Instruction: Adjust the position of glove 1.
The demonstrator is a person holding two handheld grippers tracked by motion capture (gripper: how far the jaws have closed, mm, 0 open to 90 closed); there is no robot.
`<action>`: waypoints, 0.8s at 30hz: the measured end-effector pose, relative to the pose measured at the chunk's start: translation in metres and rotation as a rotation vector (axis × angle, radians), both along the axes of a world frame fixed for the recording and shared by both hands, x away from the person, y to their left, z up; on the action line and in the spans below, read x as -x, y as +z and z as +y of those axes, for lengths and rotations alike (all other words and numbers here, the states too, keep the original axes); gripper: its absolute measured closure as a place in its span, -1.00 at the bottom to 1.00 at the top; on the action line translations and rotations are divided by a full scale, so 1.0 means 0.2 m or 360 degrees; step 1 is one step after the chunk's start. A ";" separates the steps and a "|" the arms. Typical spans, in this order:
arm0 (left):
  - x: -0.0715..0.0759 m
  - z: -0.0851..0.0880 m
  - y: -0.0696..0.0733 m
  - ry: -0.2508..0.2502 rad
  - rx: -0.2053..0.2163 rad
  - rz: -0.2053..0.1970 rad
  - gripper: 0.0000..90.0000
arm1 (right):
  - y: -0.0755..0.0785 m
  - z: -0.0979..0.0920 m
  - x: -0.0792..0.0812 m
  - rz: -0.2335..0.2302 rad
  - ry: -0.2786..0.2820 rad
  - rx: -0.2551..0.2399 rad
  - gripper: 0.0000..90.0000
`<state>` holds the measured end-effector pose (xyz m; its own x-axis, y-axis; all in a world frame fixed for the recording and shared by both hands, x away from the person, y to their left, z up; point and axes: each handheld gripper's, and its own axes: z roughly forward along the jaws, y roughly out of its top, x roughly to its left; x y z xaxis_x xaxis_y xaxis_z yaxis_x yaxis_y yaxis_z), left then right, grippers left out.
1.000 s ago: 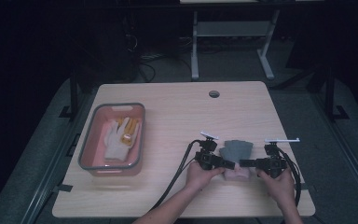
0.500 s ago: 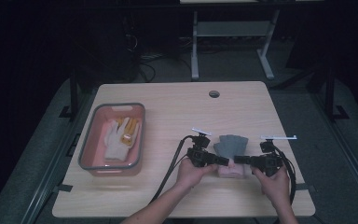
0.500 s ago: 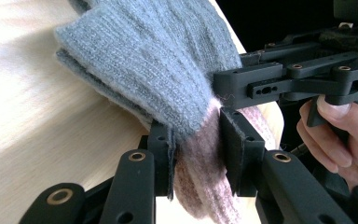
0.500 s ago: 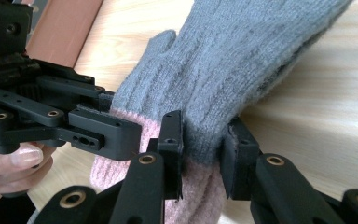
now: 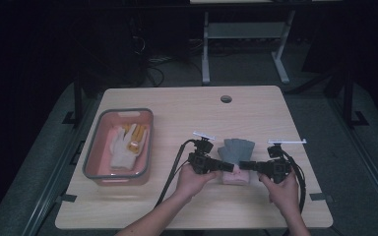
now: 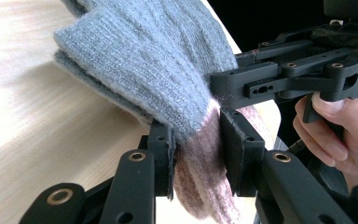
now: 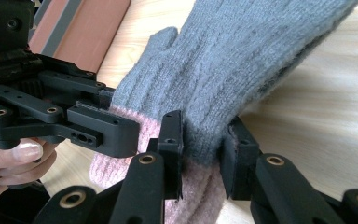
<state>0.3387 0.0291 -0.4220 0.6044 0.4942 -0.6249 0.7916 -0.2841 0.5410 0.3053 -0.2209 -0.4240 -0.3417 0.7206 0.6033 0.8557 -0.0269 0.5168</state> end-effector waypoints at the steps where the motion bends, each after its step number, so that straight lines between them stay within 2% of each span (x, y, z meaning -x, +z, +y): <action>1: 0.00 0.01 0.01 0.0002 -0.0004 0.0000 0.49 | 0.01 0.01 0.00 0.0006 0.0002 -0.0006 0.60; 13: 0.00 0.14 0.07 0.0037 0.0019 -0.0049 0.49 | 0.09 0.14 -0.04 -0.0028 0.0067 0.0033 0.60; 24: -0.01 0.26 0.13 0.0065 0.0029 -0.0076 0.49 | 0.15 0.23 -0.09 -0.0039 0.0122 0.0020 0.60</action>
